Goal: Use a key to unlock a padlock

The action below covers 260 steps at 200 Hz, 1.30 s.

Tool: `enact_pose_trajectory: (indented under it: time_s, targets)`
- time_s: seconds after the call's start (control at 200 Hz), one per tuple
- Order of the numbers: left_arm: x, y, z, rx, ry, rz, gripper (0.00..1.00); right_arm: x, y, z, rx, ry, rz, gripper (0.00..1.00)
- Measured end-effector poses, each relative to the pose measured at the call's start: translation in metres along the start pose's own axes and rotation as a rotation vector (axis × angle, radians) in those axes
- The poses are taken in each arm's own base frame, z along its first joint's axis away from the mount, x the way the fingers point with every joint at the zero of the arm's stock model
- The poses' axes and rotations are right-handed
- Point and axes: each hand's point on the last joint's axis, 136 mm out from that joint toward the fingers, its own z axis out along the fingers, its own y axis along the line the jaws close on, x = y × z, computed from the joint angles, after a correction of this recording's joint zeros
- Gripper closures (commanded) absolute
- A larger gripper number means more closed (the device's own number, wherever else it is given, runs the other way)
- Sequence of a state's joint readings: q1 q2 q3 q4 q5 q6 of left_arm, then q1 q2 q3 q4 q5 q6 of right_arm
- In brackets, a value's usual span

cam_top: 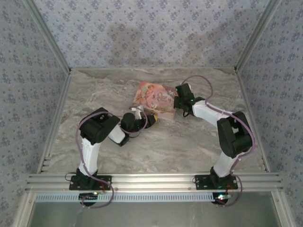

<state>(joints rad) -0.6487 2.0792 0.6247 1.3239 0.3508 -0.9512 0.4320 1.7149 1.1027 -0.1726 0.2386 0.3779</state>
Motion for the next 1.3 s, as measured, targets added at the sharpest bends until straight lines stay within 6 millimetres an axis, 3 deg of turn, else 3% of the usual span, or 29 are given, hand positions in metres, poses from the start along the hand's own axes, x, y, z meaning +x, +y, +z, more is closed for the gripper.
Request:
enact_pose_trajectory:
  time_s: [0.345, 0.54, 0.7, 0.909, 1.074, 1.299]
  targets:
    - [0.002, -0.002, -0.005, -0.042, 0.062, -0.031, 0.87, 0.008, -0.006, -0.005, -0.006, 0.036, 0.002, 1.0]
    - [0.007, -0.005, -0.009, -0.09, 0.125, -0.066, 0.9, 0.004, -0.02, -0.025, -0.02, 0.023, 0.029, 1.0]
    - [0.009, -0.008, -0.011, -0.123, 0.154, -0.102, 0.89, 0.002, -0.025, -0.058, -0.102, -0.01, 0.059, 1.0]
    - [0.017, -0.018, -0.006, -0.143, 0.186, -0.143, 0.89, 0.023, -0.028, -0.107, -0.355, -0.06, 0.135, 1.0]
    - [0.024, -0.029, 0.002, -0.142, 0.21, -0.186, 0.89, 0.039, -0.008, -0.143, -0.597, -0.079, 0.158, 1.0]
    - [0.031, -0.041, 0.014, -0.138, 0.216, -0.227, 0.89, 0.044, 0.011, -0.19, -0.852, -0.127, 0.185, 1.0]
